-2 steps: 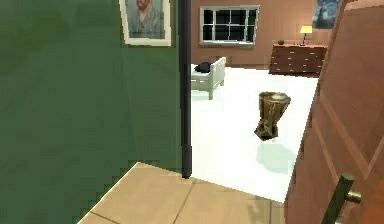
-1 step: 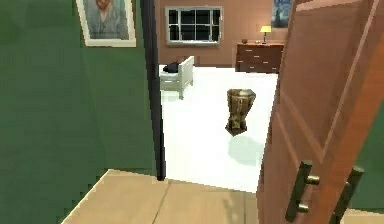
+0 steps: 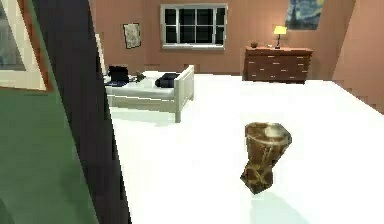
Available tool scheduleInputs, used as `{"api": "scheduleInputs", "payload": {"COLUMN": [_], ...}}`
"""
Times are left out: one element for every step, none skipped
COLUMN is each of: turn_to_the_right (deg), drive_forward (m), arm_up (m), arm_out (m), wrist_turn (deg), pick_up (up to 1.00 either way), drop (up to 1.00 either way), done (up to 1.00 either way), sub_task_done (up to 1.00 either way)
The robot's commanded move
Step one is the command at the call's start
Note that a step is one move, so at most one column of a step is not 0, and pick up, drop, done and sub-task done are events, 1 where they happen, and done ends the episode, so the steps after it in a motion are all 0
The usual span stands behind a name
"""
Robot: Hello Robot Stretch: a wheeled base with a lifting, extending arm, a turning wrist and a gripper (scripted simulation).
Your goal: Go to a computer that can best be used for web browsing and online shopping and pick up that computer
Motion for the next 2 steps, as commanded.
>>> {"api": "scheduleInputs", "payload": {"turn_to_the_right": [0.0, -9.0], "drive_forward": [0.55, 0.00], "arm_up": [0.00, 0.00], "arm_out": [0.00, 0.00], "wrist_turn": [0.0, 0.0], "pick_up": [0.00, 0.00], "drop": [0.00, 0.00], "done": [0.00, 0.00], "sub_task_done": [0.00, 0.00]}}
